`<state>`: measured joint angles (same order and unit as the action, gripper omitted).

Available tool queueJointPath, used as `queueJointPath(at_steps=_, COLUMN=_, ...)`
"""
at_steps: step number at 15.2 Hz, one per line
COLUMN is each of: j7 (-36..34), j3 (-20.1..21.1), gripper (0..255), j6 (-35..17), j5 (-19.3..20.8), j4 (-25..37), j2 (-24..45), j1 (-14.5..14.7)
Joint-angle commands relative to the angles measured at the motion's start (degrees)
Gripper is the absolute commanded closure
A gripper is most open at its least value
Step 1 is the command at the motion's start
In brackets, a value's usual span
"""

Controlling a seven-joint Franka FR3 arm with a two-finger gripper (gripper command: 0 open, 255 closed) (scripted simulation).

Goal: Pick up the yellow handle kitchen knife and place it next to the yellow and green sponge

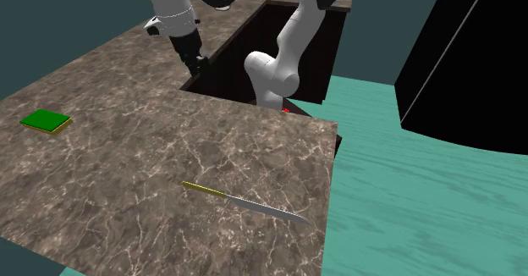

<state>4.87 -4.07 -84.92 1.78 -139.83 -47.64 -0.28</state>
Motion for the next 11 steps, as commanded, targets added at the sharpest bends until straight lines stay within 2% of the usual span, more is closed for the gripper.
queueJointPath(at_steps=1, j7=0.0, j3=0.0, gripper=0, j6=0.0, j5=0.0, j4=0.0, j2=0.0, j1=0.0)
queueJointPath(at_steps=6, j7=-14.6, j3=8.4, gripper=0, j6=-1.5, j5=-7.3, j4=-3.3, j2=-3.0, j1=-0.3)
queueJointPath(at_steps=11, j7=-29.2, j3=17.3, gripper=0, j6=-4.5, j5=-14.7, j4=-4.0, j2=-2.7, j1=-0.6)
